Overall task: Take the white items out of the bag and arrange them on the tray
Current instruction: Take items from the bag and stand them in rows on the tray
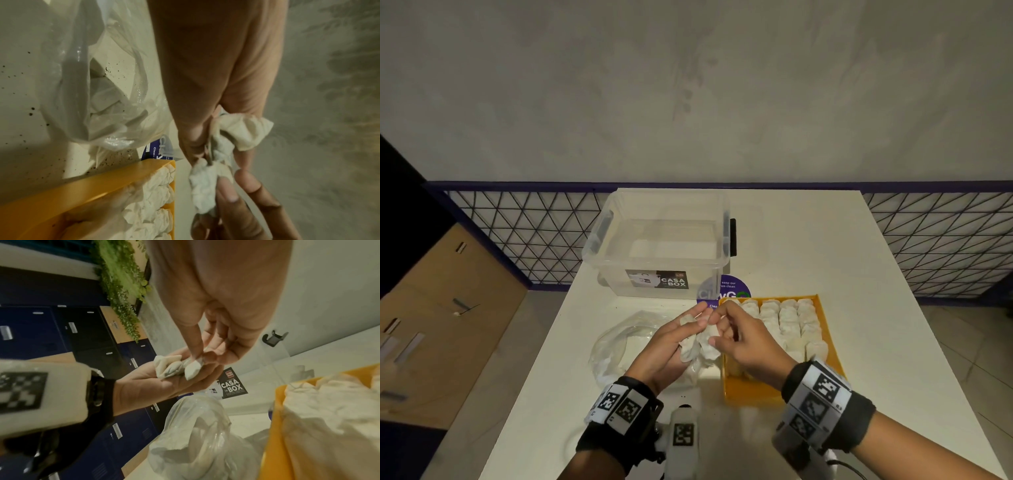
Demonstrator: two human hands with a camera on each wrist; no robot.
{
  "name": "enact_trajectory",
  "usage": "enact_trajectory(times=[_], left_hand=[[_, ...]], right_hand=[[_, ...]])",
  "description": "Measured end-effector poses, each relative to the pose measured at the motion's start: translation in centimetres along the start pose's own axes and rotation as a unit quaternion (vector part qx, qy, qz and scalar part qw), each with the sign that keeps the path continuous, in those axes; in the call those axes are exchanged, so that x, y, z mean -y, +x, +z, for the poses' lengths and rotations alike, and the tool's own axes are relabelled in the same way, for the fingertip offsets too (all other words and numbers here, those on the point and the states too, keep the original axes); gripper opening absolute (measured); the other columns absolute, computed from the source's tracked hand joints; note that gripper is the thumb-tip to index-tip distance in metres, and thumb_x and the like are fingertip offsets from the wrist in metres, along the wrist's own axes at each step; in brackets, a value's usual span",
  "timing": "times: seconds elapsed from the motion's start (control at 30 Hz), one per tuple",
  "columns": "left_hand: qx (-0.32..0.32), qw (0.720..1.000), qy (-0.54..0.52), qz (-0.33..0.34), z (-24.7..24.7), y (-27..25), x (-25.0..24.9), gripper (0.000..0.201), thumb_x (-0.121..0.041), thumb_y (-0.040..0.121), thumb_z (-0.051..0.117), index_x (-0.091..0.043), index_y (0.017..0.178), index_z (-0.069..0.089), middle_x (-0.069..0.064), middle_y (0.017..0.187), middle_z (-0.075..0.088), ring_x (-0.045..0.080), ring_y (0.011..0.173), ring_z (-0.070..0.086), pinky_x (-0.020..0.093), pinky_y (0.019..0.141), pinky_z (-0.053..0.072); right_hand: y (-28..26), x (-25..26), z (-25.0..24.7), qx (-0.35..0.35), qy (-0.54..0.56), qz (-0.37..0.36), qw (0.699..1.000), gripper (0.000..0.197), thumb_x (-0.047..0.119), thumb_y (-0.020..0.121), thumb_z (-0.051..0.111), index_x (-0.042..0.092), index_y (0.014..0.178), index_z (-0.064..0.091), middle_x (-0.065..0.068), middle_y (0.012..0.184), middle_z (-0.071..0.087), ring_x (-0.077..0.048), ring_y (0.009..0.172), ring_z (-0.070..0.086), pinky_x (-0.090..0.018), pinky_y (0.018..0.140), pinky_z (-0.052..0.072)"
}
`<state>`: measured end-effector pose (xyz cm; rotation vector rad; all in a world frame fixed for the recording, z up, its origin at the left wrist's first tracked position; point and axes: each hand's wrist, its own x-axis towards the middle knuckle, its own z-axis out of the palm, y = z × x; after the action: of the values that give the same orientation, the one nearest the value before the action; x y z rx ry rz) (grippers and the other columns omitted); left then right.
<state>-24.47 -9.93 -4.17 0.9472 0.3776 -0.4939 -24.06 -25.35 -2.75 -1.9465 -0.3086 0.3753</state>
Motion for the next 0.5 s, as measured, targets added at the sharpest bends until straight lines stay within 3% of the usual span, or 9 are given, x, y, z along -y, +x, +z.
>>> enact_trajectory(times=[0.23, 0.4, 0.5], left_hand=[[0.016, 1.0, -0.023, 0.011, -1.09, 0.74, 0.17, 0.048, -0.003, 0.082, 0.059, 0.002, 0.13, 0.053, 0.024, 0.13, 0.057, 0.031, 0.129, 0.049, 0.038, 0.114, 0.031], [0.021, 1.0, -0.016, 0.014, -0.77, 0.83, 0.12, 0.039, 0.0, 0.087, 0.055, 0.001, 0.125, 0.056, 0.026, 0.125, 0.06, 0.033, 0.119, 0.057, 0.031, 0.095, 0.051], [0.012, 0.998, -0.055, 0.016, -0.65, 0.97, 0.25, 0.041, 0.001, 0.085, 0.054, 0.001, 0.126, 0.055, 0.026, 0.126, 0.059, 0.034, 0.12, 0.055, 0.032, 0.094, 0.05]], right_hand=[[-0.04, -0.28, -0.89, -0.05, 0.038, -0.025, 0.998, 0.04, 0.005, 0.084, 0.061, 0.037, 0.103, 0.045, 0.0, 0.08, 0.044, -0.009, 0.069, 0.044, -0.015, 0.066, 0.039], [0.15, -0.14, -0.83, -0.047, 0.084, 0.008, 0.995, 0.044, 0.009, 0.082, 0.065, 0.026, 0.113, 0.039, 0.004, 0.077, 0.045, 0.003, 0.06, 0.047, -0.022, 0.071, 0.045], [0.28, -0.39, -0.53, -0.008, 0.106, 0.047, 0.993, 0.047, 0.011, 0.079, 0.069, 0.026, 0.104, 0.032, -0.006, 0.082, 0.054, -0.006, 0.067, 0.053, -0.029, 0.072, 0.049]])
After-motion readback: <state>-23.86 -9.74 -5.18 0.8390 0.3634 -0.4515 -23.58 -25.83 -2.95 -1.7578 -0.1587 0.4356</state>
